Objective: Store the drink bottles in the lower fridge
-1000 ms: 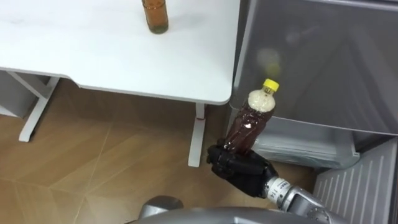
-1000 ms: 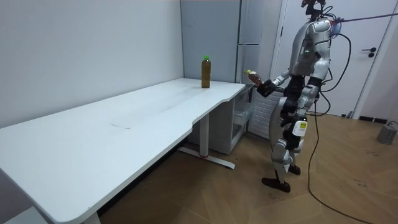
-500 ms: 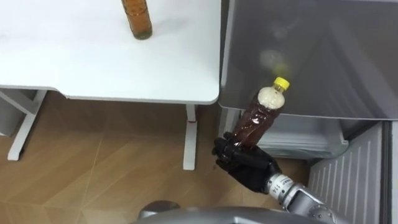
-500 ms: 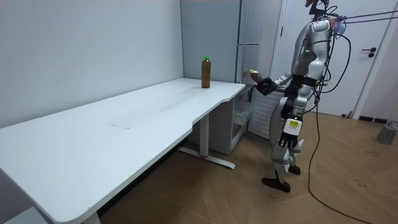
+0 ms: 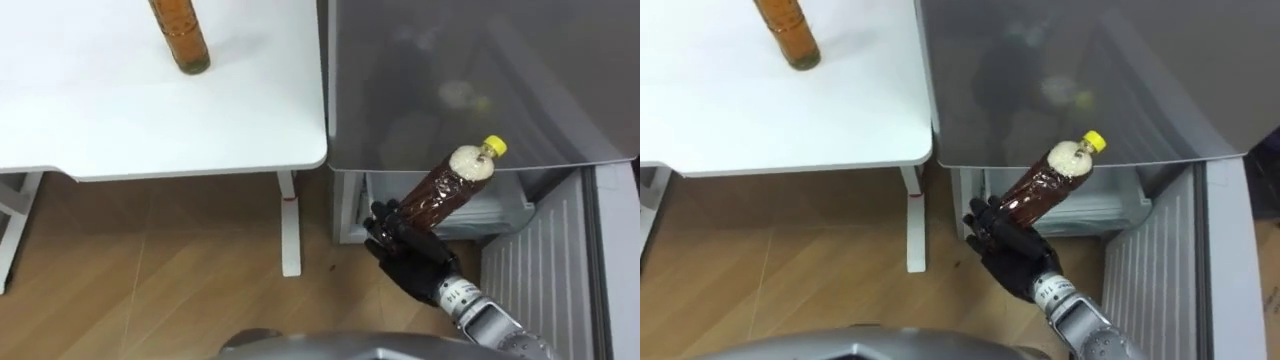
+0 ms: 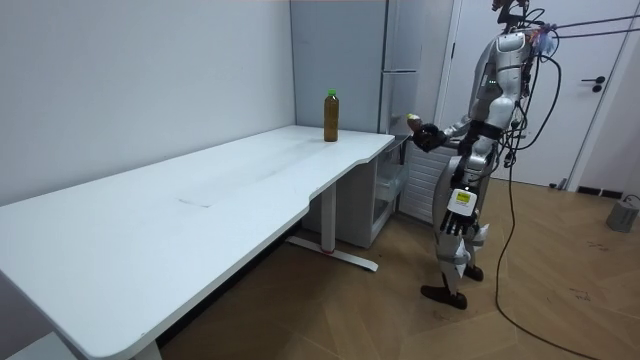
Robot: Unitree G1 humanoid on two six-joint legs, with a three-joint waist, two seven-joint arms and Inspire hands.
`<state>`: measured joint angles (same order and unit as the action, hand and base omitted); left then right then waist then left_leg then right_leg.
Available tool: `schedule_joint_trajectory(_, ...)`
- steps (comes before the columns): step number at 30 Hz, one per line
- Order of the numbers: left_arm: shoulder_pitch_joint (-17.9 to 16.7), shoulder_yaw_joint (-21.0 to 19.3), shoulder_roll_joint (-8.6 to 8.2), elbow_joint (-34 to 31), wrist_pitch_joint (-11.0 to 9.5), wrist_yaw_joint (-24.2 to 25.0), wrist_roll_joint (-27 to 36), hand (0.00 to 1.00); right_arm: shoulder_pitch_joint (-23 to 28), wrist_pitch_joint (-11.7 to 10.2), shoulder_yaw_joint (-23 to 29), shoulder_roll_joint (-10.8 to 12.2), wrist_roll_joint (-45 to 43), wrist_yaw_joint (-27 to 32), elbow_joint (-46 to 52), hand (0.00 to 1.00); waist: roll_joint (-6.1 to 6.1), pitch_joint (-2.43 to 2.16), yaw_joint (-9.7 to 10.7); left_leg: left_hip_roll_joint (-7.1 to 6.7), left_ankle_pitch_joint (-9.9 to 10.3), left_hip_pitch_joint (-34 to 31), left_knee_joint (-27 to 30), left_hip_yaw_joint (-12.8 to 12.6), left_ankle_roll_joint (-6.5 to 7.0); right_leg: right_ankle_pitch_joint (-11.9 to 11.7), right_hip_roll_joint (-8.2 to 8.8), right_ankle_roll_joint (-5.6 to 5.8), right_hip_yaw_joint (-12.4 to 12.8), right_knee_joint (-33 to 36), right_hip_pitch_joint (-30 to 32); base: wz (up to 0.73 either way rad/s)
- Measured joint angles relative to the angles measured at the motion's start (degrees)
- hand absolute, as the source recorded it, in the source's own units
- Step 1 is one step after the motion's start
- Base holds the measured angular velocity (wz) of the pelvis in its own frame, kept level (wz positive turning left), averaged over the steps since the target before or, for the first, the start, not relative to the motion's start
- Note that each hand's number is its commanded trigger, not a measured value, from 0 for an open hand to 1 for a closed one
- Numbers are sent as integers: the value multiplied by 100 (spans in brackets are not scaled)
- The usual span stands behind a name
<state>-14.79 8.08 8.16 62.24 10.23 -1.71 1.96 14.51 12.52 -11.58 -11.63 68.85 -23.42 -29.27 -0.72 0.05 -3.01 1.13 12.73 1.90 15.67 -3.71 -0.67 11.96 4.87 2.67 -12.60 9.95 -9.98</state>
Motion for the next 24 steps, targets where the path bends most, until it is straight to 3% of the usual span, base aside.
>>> schedule_joint_trajectory(4,-48,3,-32,4,28,6,1,0,1,-18,209,23,293,320,-84,100,-19,4,46,1,3,49,-14,-4,-1,-1,0,1,14,-1,0,0)
schedule_joint_trajectory(7,-61,3,-89,-2,68,10,3,0,0,-105,288,27,473,576,-83,100,-67,-1,102,3,3,52,-12,-11,-2,1,-2,2,28,-4,-2,0)
schedule_joint_trajectory(9,-59,0,-110,-2,85,8,3,0,0,-170,379,60,714,818,-83,100,-93,19,103,5,3,63,-10,-39,-2,2,-5,3,77,-15,0,-8)
schedule_joint_trajectory(12,-107,-15,-114,-5,85,-11,3,0,0,-322,400,66,1134,1119,-83,100,-150,2,100,6,3,82,-10,-80,-2,8,-2,13,122,-27,1,-7)
schedule_joint_trajectory(18,-110,-53,-109,-27,84,-16,4,0,0,-598,402,63,1594,1559,-84,100,-147,6,102,5,3,79,1,-82,-2,13,-1,19,123,-39,6,0)
schedule_joint_trajectory(24,-138,-66,-124,-32,97,-7,-3,0,-54,-665,403,70,1984,1697,-246,100,-146,7,101,-7,3,72,5,-70,-1,17,10,24,96,-42,-40,0)
